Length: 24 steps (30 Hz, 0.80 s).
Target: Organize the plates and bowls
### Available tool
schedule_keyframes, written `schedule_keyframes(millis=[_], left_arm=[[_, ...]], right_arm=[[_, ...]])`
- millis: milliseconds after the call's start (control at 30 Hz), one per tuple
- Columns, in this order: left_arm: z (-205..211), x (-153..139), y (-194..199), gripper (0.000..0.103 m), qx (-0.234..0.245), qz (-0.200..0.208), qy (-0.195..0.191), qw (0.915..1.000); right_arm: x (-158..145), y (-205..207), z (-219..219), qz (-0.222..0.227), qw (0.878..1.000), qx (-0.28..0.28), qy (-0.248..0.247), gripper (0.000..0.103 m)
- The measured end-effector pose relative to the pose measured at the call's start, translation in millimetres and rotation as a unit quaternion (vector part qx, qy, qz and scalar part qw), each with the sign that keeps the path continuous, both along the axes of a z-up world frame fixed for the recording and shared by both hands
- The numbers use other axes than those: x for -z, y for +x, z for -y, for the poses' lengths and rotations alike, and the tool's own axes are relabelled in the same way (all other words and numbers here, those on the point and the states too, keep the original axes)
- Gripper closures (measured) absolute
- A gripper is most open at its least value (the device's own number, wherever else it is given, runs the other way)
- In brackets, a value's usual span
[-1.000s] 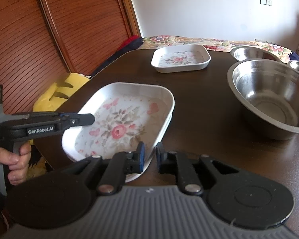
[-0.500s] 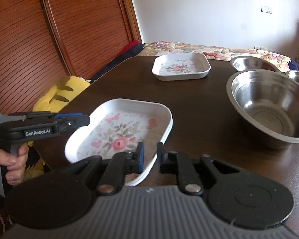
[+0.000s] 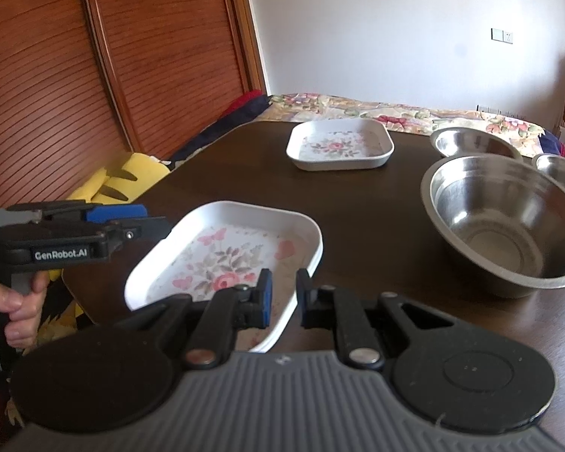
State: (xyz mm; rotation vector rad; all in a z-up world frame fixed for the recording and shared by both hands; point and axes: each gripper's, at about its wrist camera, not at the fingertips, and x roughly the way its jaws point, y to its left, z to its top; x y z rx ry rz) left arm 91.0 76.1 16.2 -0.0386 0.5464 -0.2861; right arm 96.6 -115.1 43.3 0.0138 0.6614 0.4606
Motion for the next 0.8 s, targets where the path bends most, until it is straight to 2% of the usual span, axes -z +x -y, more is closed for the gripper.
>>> schedule_keyframes(millis=[167,233,300,367,500,600,800], left_arm=[[2.6,-0.7,2.5,0.013,-0.001,0.004,0.006,1.0],[4.6,-1.5,5.8,0.013,0.0,0.003,0.011,0.9999],[7.1,-4.0,11.4,0.009,0.001,0.004,0.018,0.9998],[10.1,-7.6,17.8,0.007,0.001,0.007,0.023,0.9997],[13.6,-13.1,33.5,0.0,-0.003,0.013,0.027,0.9996],[17.3,-15.1,45.2,0.0,-0.003,0.014,0.031,0.9994],[22.6,-18.3,72.4,0.0,-0.002,0.011,0.046,0.9989]], right_arm=[[-3.7,1.8,0.7,0.007,1.0,0.005,-0.003,0.086],[-6.2,4.5,0.6,0.01,1.0,0.007,-0.007,0.079],[-9.6,9.1,-0.2,0.015,1.0,0.009,-0.012,0.061],[-12.8,14.2,-0.9,0.022,0.999,0.011,-0.02,0.054],[-18.9,29.6,-3.1,0.032,0.998,0.017,-0.043,0.047],[-23.0,42.3,-2.5,0.036,0.998,0.022,-0.046,0.04],[-28.4,66.0,-4.4,0.038,0.998,0.024,-0.053,0.034]])
